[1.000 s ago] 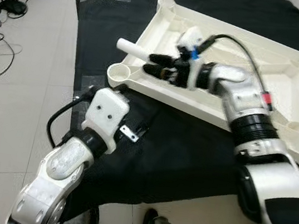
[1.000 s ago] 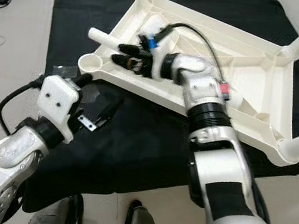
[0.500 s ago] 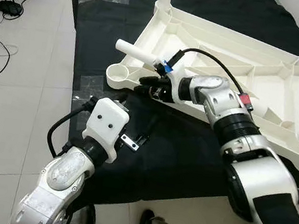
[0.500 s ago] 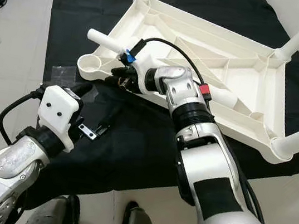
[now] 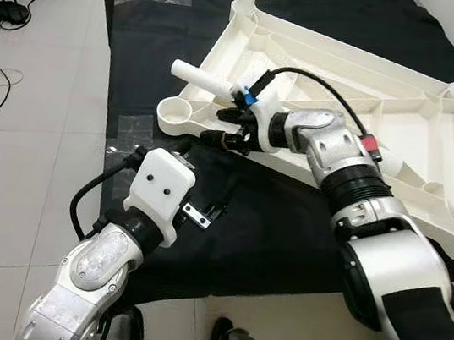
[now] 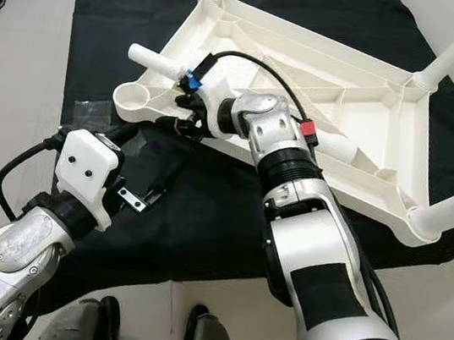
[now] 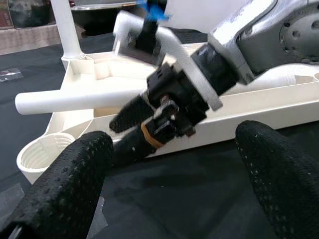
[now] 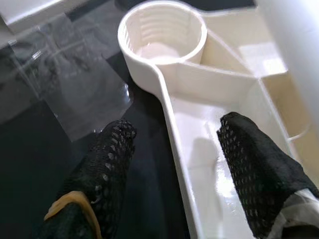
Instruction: Building children table
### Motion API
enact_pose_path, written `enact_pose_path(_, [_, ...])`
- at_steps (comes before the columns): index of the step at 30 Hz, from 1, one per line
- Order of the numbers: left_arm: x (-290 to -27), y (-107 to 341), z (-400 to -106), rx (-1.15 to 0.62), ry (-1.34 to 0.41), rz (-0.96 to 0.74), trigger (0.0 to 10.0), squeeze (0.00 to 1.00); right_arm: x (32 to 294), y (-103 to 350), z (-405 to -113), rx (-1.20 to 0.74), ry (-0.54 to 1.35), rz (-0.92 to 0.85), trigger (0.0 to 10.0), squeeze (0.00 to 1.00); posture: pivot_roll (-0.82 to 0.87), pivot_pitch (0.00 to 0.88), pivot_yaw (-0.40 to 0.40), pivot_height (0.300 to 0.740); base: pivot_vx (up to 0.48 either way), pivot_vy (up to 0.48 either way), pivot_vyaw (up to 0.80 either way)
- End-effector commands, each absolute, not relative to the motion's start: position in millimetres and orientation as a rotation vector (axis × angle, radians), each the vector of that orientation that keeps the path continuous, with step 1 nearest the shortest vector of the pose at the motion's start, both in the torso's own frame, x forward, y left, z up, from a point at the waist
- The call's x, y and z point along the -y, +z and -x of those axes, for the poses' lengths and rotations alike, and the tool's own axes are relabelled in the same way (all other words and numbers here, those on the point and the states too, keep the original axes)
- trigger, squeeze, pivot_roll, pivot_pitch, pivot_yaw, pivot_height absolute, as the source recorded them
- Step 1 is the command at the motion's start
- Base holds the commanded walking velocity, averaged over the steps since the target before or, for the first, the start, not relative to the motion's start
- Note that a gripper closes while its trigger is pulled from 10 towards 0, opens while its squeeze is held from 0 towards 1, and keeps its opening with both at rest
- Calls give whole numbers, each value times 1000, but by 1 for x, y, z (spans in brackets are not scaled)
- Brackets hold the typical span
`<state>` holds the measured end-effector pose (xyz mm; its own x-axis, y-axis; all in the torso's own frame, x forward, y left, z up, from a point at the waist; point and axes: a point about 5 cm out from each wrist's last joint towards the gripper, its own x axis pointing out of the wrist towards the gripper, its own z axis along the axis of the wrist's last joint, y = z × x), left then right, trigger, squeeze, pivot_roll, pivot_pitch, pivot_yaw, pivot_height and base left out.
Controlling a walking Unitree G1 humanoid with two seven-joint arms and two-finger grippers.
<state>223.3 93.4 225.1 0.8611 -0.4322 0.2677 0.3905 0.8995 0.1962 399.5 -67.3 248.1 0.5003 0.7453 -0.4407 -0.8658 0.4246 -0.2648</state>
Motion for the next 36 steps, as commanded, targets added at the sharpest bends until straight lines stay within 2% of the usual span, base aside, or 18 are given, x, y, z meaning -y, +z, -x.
enact_pose_path(1, [-90, 224, -222, 303, -443, -133, 10000, 0, 65, 243, -400, -302, 1010, 532, 10000, 0, -23, 217, -116, 740, 0, 0, 0])
enact_pose_path(3, [-90, 224, -222, 304, -443, -132, 10000, 0, 65, 242, -400, -306, 1005, 548, 10000, 0, -23, 217, -116, 740, 0, 0, 0])
enact_pose_path(4, [-89, 225, -222, 308, -442, -130, 10000, 0, 63, 237, -400, -320, 987, 577, 5529, 0, -23, 217, -119, 740, 0, 0, 0])
enact_pose_path(5, [-89, 225, -222, 308, -442, -130, 10000, 0, 63, 237, -400, -320, 987, 577, 5529, 0, -23, 217, -119, 740, 0, 0, 0])
enact_pose_path(6, [-89, 225, -222, 309, -442, -130, 10000, 0, 63, 234, -400, -324, 983, 603, 0, 0, -22, 218, -120, 740, 0, 0, 0])
enact_pose_path(9, [-90, 226, -223, 313, -436, -132, 10000, 0, 61, 223, -398, -324, 1000, 679, 0, 0, -23, 216, -123, 740, 0, 0, 0])
enact_pose_path(22, [-90, 229, -232, 328, -430, -135, 10000, 0, 71, 221, -389, -297, 1145, 658, 0, 0, -37, 227, -133, 740, 0, 0, 0])
enact_pose_path(26, [-89, 232, -239, 345, -438, -145, 10000, 0, 73, 232, -364, -167, 1417, 601, 0, 0, -43, 239, -128, 740, 0, 0, 0])
enact_pose_path(32, [-88, 232, -241, 346, -441, -140, 10000, 0, 84, 228, -335, -149, 1629, 573, 0, 0, -51, 249, -127, 740, 0, 0, 0])
enact_pose_path(36, [-87, 232, -242, 349, -445, -138, 10000, 0, 86, 226, -331, -127, 1621, 590, 0, 0, -51, 243, -124, 740, 0, 0, 0])
